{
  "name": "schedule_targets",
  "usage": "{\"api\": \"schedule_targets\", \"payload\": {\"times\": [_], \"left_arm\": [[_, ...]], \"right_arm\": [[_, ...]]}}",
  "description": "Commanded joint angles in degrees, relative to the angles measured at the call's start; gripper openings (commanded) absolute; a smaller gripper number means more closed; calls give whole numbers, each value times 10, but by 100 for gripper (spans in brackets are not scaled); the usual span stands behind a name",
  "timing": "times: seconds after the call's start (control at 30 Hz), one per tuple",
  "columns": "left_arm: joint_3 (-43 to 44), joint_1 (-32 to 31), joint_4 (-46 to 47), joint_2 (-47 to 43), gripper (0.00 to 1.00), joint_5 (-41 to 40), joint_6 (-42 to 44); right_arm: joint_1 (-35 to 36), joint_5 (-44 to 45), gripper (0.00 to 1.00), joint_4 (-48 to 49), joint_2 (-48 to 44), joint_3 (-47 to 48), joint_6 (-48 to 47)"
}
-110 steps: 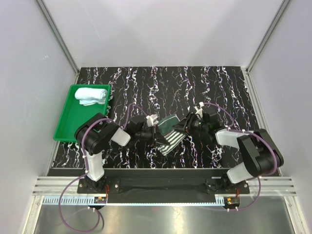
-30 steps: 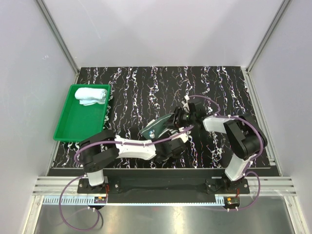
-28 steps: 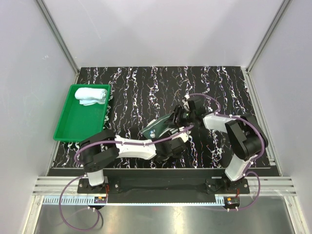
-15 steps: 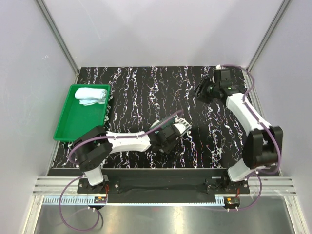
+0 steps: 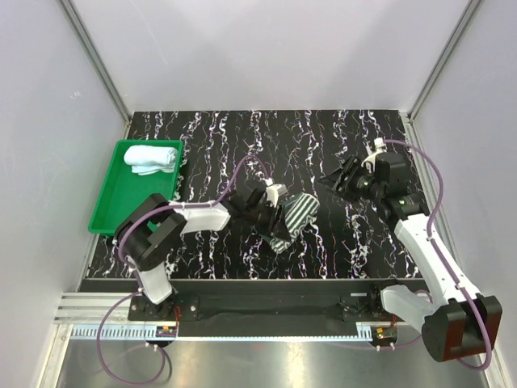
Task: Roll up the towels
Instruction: Roll the towel
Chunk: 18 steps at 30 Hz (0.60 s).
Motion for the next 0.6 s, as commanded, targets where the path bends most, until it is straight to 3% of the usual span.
{"api": "schedule_targets", "payload": {"times": [0.0,0.23,0.57], "left_arm": [[5,1,-38,53,38,114,-31],[-26,29,90,111,38,173,-124],[-16,36,72,123,40,172,-121]], "right_arm": [[4,-112,56,115,-14,-52,66],[52,-107,56,258,7,-168,140],[96,-37,51,429,125,-250,179]]}}
